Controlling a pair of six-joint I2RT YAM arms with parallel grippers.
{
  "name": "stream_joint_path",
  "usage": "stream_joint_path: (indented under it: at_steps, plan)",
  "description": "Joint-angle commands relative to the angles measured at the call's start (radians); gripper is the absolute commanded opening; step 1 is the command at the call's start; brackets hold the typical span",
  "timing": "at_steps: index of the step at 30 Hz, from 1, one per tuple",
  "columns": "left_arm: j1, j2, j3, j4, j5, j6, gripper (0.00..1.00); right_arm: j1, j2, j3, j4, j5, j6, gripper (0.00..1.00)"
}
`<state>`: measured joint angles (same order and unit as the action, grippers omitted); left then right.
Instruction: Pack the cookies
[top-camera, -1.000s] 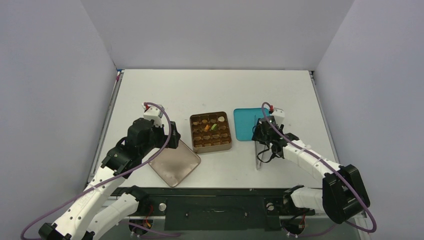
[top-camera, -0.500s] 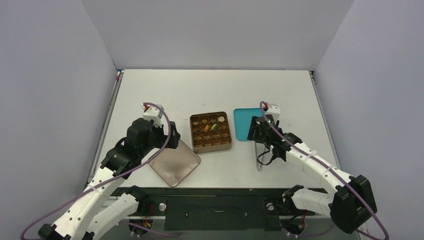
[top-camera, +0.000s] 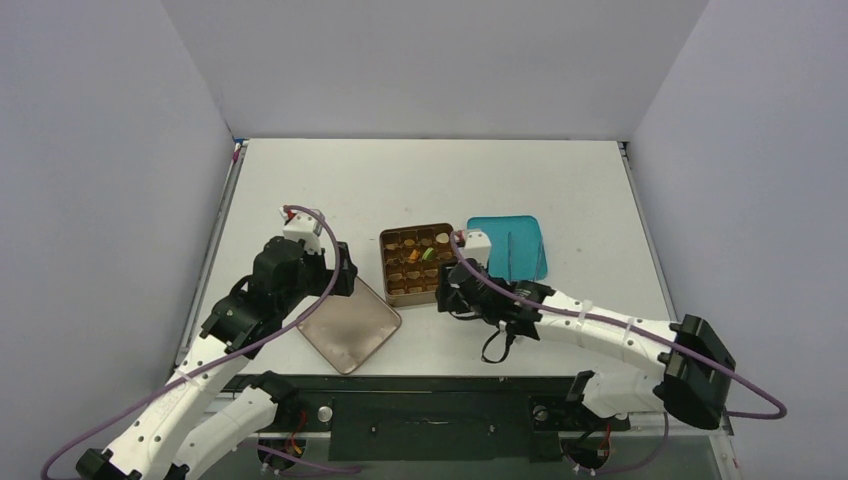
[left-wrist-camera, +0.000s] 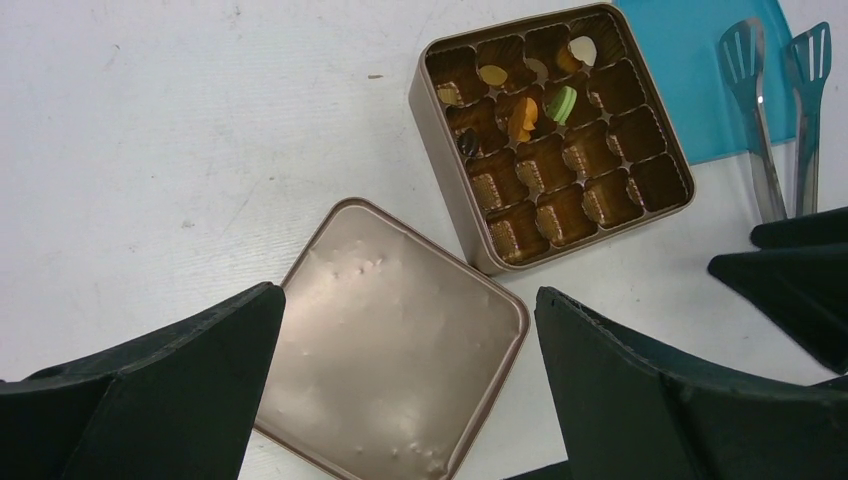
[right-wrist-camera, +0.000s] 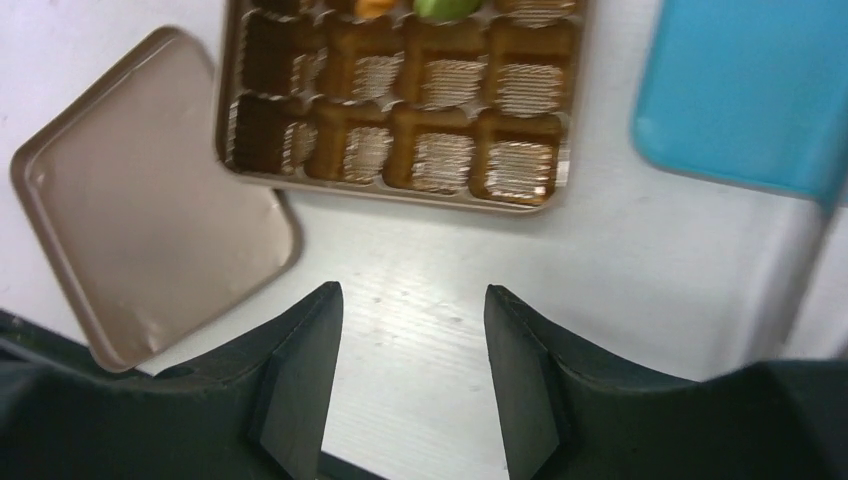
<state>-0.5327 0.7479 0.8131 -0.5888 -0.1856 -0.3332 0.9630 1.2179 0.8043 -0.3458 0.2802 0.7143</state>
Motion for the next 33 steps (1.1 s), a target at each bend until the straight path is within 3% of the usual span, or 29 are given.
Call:
stream_joint_path:
  at_steps: [1,6,16,33]
  plan:
    - [0.007,-0.021,0.015,0.010,-0.028,-0.010,0.97,0.113,0.121,0.103,0.064,0.050,0.051,0.50]
    - [0.005,-0.026,0.014,0.010,-0.029,-0.010,0.97,0.184,0.257,0.191,0.083,0.045,0.066,0.49]
    - [0.004,-0.032,0.014,0.006,-0.037,-0.011,0.97,0.208,0.463,0.308,0.095,0.011,0.062,0.48]
    - [0.005,-0.083,0.013,-0.002,-0.161,-0.038,0.97,0.090,0.611,0.421,0.082,-0.016,0.002,0.47]
